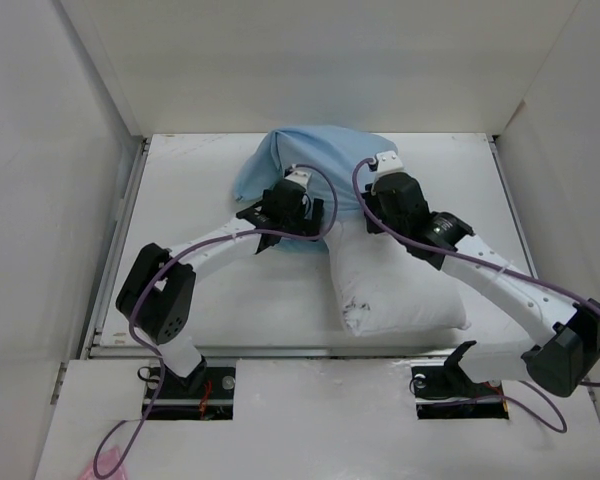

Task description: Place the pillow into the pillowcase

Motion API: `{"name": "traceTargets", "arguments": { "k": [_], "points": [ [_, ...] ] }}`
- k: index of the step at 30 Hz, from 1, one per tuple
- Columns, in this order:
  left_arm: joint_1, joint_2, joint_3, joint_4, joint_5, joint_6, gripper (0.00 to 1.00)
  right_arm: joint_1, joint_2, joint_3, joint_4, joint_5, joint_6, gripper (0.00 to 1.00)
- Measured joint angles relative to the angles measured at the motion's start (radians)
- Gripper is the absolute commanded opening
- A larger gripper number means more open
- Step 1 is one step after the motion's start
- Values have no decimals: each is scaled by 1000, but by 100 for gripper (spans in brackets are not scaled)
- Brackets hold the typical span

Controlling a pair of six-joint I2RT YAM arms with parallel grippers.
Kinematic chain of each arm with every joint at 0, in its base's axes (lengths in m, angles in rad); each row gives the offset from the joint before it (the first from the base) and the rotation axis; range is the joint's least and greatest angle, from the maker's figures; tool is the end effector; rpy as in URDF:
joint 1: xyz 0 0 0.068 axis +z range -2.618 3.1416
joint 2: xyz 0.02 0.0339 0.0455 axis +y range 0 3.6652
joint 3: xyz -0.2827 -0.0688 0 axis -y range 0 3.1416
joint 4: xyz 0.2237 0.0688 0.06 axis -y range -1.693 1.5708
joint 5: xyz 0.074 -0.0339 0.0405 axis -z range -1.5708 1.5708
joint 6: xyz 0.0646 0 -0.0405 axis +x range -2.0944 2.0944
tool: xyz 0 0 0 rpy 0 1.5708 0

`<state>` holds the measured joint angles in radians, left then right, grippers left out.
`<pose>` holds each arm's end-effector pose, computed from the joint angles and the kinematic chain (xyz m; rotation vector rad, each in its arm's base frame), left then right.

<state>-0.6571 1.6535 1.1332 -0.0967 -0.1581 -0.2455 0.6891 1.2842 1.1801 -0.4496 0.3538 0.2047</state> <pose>0.3068 -0.2239 0.2564 0.3610 2.1694 -0.3385 0.2329 0.1629 0.3503 -0.2977 2.0696 0.1658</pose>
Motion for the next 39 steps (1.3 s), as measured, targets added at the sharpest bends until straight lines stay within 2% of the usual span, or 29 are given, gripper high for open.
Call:
{"name": "traceTargets", "arguments": {
  "k": [1, 2, 4, 8, 10, 13, 16, 19, 22, 28, 33, 39],
  "points": [
    [0, 1, 0, 0, 4, 9, 90, -1, 0, 3, -3, -7, 0, 0],
    [0, 3, 0, 2, 14, 17, 68, -3, 0, 6, -6, -13, 0, 0],
    [0, 21, 6, 13, 42, 27, 0, -6, 0, 10, -11, -22, 2, 0],
    [-5, 113, 53, 39, 145, 60, 0, -7, 0, 7, 3, -26, 26, 0],
    [-8, 125, 55, 50, 218, 61, 0, -7, -1, -21, 62, -10, 50, 0],
    [-1, 90, 27, 74, 334, 52, 0, -8, -16, -165, 318, 17, 93, 0],
    [-1, -31, -66, 93, 435, 33, 0, -6, -14, -307, 595, 65, 134, 0],
    [-23, -178, -137, 102, 500, -16, 0, 6, 6, -362, 843, 198, 143, 0],
    [-66, -290, -159, 107, 578, -77, 0, 18, 63, -357, 1096, 344, 107, 0],
    [-92, -400, -159, 84, 661, -162, 0, 55, 205, -319, 1408, 612, 0, 0],
    [-96, -400, -158, 109, 712, -242, 0, 76, 304, -264, 1541, 788, -119, 0],
    [-100, -428, -162, 47, 639, -292, 0, 80, 496, -52, 1570, 879, -365, 0]
  ]
}}
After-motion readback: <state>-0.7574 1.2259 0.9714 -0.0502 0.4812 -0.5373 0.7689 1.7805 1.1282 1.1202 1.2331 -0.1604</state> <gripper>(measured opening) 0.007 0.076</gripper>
